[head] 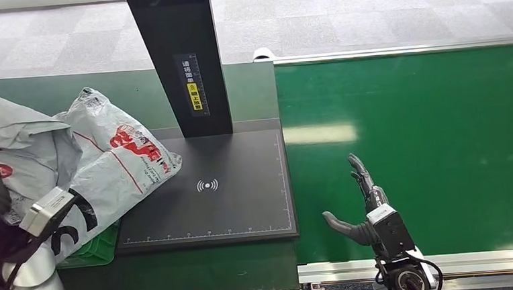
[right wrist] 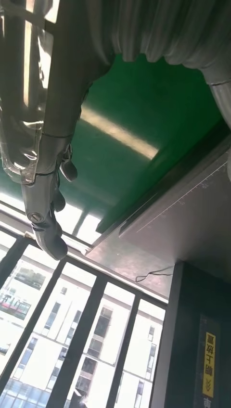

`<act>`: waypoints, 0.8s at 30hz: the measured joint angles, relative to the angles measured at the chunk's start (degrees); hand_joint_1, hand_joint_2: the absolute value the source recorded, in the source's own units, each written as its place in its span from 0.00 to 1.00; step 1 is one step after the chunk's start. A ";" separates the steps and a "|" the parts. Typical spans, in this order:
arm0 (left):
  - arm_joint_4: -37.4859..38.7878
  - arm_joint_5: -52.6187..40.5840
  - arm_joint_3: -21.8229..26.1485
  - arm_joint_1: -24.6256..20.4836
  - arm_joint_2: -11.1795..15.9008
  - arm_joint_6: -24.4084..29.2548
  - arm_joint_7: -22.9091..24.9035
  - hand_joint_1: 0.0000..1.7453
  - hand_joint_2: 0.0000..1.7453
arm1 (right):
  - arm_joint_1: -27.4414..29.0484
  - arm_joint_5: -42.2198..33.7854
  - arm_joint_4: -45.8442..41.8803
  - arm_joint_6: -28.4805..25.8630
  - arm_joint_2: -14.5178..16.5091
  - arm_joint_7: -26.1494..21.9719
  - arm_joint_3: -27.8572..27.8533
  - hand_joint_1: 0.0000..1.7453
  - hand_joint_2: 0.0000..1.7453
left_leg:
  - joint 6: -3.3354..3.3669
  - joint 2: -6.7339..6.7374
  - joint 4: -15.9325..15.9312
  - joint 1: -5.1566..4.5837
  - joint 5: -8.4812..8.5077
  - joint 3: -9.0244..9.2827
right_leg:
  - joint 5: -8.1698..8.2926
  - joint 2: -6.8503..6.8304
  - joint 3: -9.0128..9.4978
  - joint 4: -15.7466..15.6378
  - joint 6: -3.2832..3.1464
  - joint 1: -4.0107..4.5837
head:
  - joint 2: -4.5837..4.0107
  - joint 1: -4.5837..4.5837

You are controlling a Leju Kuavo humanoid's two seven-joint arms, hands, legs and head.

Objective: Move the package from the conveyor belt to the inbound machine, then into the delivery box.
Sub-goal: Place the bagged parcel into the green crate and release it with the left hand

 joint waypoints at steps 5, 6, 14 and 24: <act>6.09 -5.75 0.79 -0.08 0.72 -0.02 10.54 1.00 1.00 | 0.20 0.72 -0.91 0.26 -0.04 0.35 -0.32 0.00 1.00 | 0.00 0.06 -0.01 0.00 0.00 0.02 | 0.01 0.04 0.01 0.00 -0.01 0.00 | 0.00 -0.02; 6.48 -5.92 0.82 -0.12 0.77 -0.02 10.96 1.00 1.00 | 0.21 0.77 -0.94 0.27 -0.04 0.37 -0.35 0.00 1.00 | 0.00 0.06 -0.01 0.00 0.00 0.02 | 0.01 0.03 0.02 0.00 -0.01 0.00 | 0.00 -0.02; 32.04 6.29 -3.79 -1.23 11.83 -14.96 31.78 0.99 0.75 | -1.53 2.09 -0.30 2.80 -0.45 -0.20 -1.24 0.00 1.00 | -0.01 0.19 -0.01 0.00 0.01 0.05 | 0.01 0.09 0.05 0.03 -0.01 0.01 | 0.00 0.02; 37.99 4.76 -6.18 -2.49 15.94 -11.37 33.54 0.00 0.00 | -1.80 2.66 -0.13 2.99 -0.39 -0.21 -1.30 0.00 1.00 | -0.01 0.12 -0.02 0.00 0.01 0.25 | 0.00 0.07 0.26 0.02 -0.01 0.00 | 0.00 0.01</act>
